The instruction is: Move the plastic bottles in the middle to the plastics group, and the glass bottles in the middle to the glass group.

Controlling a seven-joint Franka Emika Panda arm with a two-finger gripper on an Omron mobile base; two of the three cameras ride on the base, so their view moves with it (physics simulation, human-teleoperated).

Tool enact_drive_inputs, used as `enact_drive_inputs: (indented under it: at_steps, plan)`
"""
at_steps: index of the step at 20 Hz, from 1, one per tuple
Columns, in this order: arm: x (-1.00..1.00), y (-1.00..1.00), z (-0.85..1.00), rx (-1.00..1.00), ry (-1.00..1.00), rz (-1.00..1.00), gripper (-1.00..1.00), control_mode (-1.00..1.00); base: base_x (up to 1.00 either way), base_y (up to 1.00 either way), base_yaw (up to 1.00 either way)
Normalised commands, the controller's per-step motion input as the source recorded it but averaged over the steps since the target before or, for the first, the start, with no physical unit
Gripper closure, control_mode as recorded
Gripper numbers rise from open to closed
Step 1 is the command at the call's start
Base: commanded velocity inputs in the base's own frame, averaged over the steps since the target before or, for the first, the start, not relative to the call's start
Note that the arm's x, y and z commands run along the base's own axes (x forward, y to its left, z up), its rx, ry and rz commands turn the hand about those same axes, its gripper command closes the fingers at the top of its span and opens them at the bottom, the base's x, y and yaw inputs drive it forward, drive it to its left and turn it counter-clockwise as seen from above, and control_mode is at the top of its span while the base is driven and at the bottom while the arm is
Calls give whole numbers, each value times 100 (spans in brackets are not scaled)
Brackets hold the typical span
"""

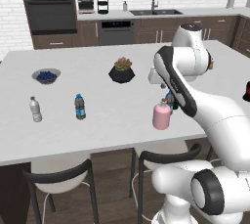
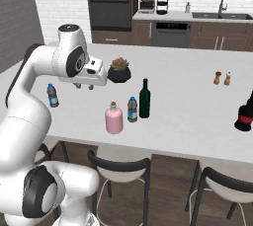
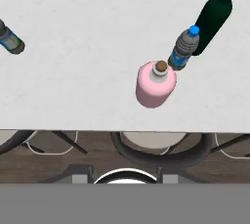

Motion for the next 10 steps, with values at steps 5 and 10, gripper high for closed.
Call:
enact_drive_inputs:
  at_steps: [5,10]
  plan:
    - [-18,-20,-11,4,0,-4,-100,-100,0,0,0]
    - [-22,-61,-36,5,-1,-3,-100,-100,0,0,0]
